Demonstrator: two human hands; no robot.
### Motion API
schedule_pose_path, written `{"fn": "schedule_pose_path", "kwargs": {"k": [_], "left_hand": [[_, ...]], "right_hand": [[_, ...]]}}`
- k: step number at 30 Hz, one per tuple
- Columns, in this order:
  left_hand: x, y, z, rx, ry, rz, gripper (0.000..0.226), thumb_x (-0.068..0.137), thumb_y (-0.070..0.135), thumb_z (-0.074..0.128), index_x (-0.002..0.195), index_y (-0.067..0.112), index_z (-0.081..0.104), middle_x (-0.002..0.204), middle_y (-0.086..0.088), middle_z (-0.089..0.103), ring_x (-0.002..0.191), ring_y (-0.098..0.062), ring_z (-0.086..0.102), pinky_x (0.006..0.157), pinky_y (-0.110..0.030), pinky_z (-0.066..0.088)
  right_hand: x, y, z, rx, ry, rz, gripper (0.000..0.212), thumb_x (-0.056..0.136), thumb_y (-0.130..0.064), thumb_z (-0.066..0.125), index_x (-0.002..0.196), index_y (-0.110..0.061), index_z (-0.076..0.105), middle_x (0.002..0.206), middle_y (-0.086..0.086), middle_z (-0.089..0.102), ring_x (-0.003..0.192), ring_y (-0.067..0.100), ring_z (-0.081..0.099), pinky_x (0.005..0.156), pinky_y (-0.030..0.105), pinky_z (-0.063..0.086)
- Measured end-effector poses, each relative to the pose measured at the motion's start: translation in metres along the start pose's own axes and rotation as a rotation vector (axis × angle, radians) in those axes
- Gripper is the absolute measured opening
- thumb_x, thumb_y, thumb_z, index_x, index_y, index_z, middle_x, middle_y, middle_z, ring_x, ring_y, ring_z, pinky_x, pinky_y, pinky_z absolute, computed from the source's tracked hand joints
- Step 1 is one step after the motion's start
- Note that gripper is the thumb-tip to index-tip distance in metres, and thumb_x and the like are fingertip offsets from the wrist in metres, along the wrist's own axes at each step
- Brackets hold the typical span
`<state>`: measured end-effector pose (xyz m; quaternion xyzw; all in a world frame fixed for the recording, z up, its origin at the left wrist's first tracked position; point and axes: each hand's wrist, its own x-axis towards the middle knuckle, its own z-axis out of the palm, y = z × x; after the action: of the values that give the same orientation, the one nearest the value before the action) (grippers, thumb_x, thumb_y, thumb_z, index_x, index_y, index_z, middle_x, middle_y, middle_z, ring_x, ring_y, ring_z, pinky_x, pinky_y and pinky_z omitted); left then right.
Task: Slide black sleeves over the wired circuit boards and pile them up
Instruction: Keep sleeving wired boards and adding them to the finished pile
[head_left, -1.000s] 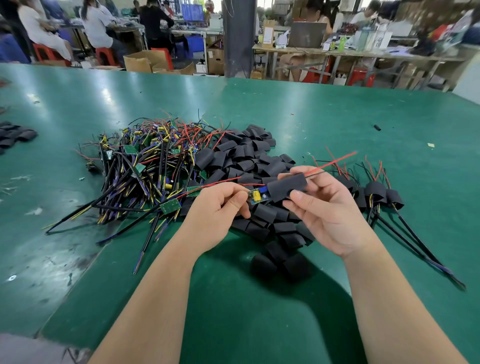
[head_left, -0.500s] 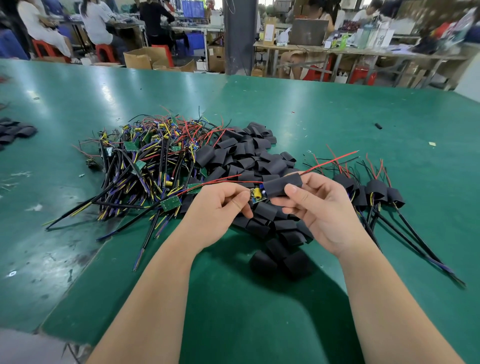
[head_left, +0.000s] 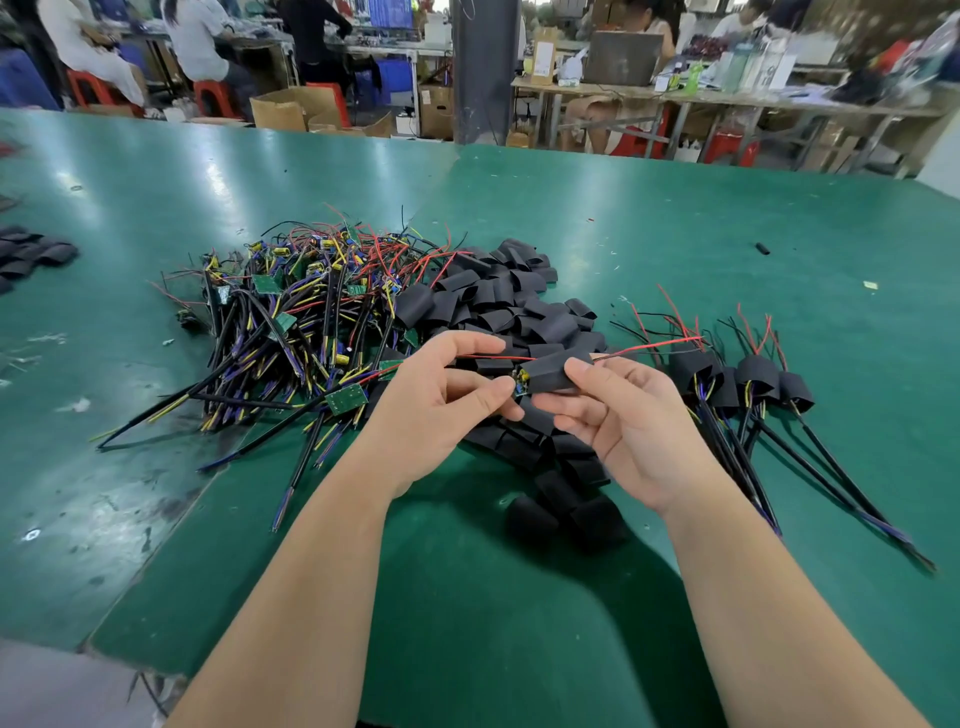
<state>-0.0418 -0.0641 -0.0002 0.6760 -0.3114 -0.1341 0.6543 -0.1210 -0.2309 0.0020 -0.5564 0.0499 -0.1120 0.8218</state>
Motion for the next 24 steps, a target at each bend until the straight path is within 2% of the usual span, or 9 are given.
{"fn": "schedule_pose_path", "kwargs": {"k": [3, 7, 9, 11, 12, 15, 17, 20, 24], "left_hand": [[-0.002, 0.004, 0.001, -0.091, -0.003, -0.006, 0.025, 0.091, 0.003, 0.059, 0.113, 0.011, 0.051, 0.066, -0.002, 0.071, 0.04, 0.005, 0.05, 0.045, -0.002, 0.034], [-0.001, 0.004, -0.001, -0.077, 0.012, -0.01, 0.026, 0.088, 0.002, 0.062, 0.11, 0.013, 0.052, 0.066, -0.002, 0.072, 0.045, 0.003, 0.055, 0.049, -0.006, 0.041], [0.0, -0.001, -0.003, -0.018, 0.012, -0.007, 0.028, 0.087, 0.004, 0.065, 0.107, 0.019, 0.052, 0.07, -0.002, 0.073, 0.062, -0.012, 0.066, 0.066, -0.028, 0.056], [0.0, -0.005, -0.002, 0.069, 0.007, 0.009, 0.031, 0.087, 0.005, 0.066, 0.107, 0.024, 0.051, 0.072, -0.002, 0.073, 0.077, -0.031, 0.067, 0.079, -0.051, 0.051], [0.001, -0.006, -0.002, 0.102, 0.011, 0.023, 0.032, 0.086, 0.007, 0.067, 0.108, 0.024, 0.051, 0.072, -0.002, 0.073, 0.079, -0.034, 0.067, 0.076, -0.051, 0.051], [0.003, -0.009, -0.001, 0.162, 0.069, 0.052, 0.038, 0.083, 0.012, 0.073, 0.109, 0.027, 0.05, 0.068, 0.001, 0.072, 0.061, -0.013, 0.062, 0.059, -0.024, 0.047], [0.003, -0.009, 0.001, 0.162, 0.088, 0.034, 0.04, 0.08, 0.013, 0.075, 0.109, 0.028, 0.051, 0.065, 0.003, 0.07, 0.052, -0.007, 0.056, 0.052, -0.015, 0.043], [0.003, -0.007, 0.003, 0.118, 0.067, -0.012, 0.033, 0.084, 0.021, 0.072, 0.109, 0.028, 0.053, 0.07, 0.001, 0.072, 0.049, -0.01, 0.055, 0.045, -0.018, 0.042], [0.005, -0.006, -0.002, 0.043, 0.21, -0.056, 0.025, 0.093, 0.042, 0.052, 0.099, 0.02, 0.062, 0.072, -0.001, 0.072, 0.052, -0.01, 0.056, 0.044, -0.023, 0.045]], "right_hand": [[-0.001, -0.001, -0.001, 0.02, -0.016, 0.015, 0.01, 0.073, -0.022, 0.066, 0.066, -0.022, 0.073, 0.083, 0.007, 0.075, 0.074, 0.016, 0.074, 0.058, 0.019, 0.053], [-0.001, 0.002, -0.002, -0.049, -0.034, -0.022, 0.012, 0.073, -0.02, 0.068, 0.083, -0.016, 0.072, 0.089, 0.009, 0.075, 0.079, 0.021, 0.074, 0.061, 0.02, 0.054], [-0.001, 0.006, -0.002, -0.143, -0.058, -0.043, 0.023, 0.073, -0.02, 0.069, 0.095, -0.014, 0.068, 0.095, 0.01, 0.075, 0.085, 0.025, 0.073, 0.066, 0.022, 0.054], [-0.002, 0.007, 0.001, -0.222, -0.076, -0.053, 0.03, 0.074, -0.021, 0.069, 0.103, -0.014, 0.065, 0.098, 0.009, 0.074, 0.089, 0.027, 0.072, 0.069, 0.023, 0.053], [-0.002, 0.007, 0.003, -0.229, -0.071, -0.056, 0.032, 0.074, -0.021, 0.069, 0.106, -0.015, 0.064, 0.099, 0.008, 0.074, 0.089, 0.027, 0.072, 0.069, 0.023, 0.051], [-0.002, 0.008, 0.008, -0.138, -0.044, -0.047, 0.04, 0.072, -0.017, 0.069, 0.112, -0.018, 0.063, 0.096, 0.003, 0.073, 0.085, 0.021, 0.07, 0.067, 0.023, 0.051], [-0.002, 0.01, 0.014, -0.002, -0.023, -0.023, 0.042, 0.074, -0.008, 0.066, 0.115, -0.016, 0.061, 0.089, 0.002, 0.071, 0.079, 0.017, 0.067, 0.066, 0.024, 0.054], [0.003, 0.004, 0.018, 0.258, 0.126, 0.003, 0.032, 0.083, 0.006, 0.057, 0.11, -0.012, 0.057, 0.081, 0.007, 0.069, 0.069, 0.019, 0.066, 0.059, 0.024, 0.055], [0.006, -0.025, -0.014, 0.411, 0.37, -0.13, 0.018, 0.082, -0.003, 0.063, 0.094, -0.006, 0.049, 0.077, 0.012, 0.063, 0.057, 0.014, 0.063, 0.049, 0.016, 0.047]]}}
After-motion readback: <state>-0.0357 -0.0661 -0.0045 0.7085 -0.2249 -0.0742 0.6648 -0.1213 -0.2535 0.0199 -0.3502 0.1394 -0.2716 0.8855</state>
